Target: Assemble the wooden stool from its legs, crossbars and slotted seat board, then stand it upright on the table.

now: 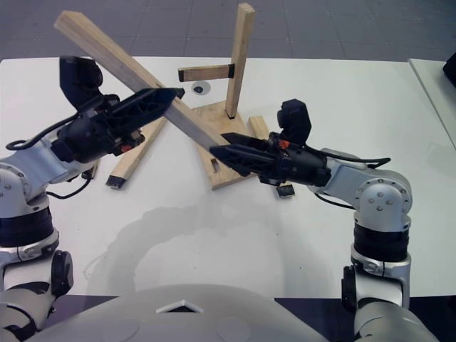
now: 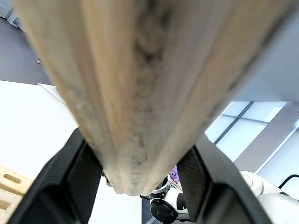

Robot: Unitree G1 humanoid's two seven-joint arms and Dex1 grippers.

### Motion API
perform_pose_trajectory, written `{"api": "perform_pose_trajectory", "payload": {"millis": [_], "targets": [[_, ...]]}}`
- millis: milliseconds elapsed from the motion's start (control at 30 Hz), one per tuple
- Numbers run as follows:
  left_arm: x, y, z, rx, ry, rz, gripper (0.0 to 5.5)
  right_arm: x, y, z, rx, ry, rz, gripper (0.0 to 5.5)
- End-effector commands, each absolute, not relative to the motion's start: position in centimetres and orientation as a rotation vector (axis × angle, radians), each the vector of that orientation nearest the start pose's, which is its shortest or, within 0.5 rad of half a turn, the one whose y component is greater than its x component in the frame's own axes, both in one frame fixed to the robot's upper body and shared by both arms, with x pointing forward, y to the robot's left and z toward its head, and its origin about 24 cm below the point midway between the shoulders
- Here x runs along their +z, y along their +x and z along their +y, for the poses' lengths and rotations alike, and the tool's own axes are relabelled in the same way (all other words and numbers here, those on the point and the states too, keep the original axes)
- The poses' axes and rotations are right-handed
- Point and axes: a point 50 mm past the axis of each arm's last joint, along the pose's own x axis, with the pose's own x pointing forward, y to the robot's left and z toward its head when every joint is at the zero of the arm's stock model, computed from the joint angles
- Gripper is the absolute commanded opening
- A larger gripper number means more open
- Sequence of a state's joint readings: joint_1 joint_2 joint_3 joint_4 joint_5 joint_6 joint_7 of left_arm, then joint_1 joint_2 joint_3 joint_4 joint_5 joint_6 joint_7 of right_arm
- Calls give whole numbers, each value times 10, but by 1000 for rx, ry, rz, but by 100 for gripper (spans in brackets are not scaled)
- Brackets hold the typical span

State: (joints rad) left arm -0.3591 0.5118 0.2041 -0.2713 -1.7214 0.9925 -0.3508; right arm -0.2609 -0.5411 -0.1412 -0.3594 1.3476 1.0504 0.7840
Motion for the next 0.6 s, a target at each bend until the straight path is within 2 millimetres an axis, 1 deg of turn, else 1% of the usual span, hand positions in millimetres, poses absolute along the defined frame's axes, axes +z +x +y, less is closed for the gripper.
{"api": "perform_pose_trajectory", "payload": {"millis": [33,167,233,267,367,400,533,600], "targets": [[206,253,179,-1153,-816,88,204,160,221,-157,1407,554,293,303],[213,265,203,-1059,-766,14,204,152,224,-173,1334,443,334,360],[214,270,211,-1015,-710,-21,204,148,233,-180,1253,351,337,397],[213,273,214,-986,-670,-44,204,146,242,-183,1184,292,337,418],[202,280,215,-916,-550,-69,204,131,271,-186,939,55,353,469],[198,281,214,-904,-529,-67,204,125,278,-186,881,3,365,484],[187,285,213,-859,-476,-51,204,101,290,-185,772,-186,423,540],[183,287,213,-835,-456,-53,204,91,293,-183,753,-237,450,540]]}}
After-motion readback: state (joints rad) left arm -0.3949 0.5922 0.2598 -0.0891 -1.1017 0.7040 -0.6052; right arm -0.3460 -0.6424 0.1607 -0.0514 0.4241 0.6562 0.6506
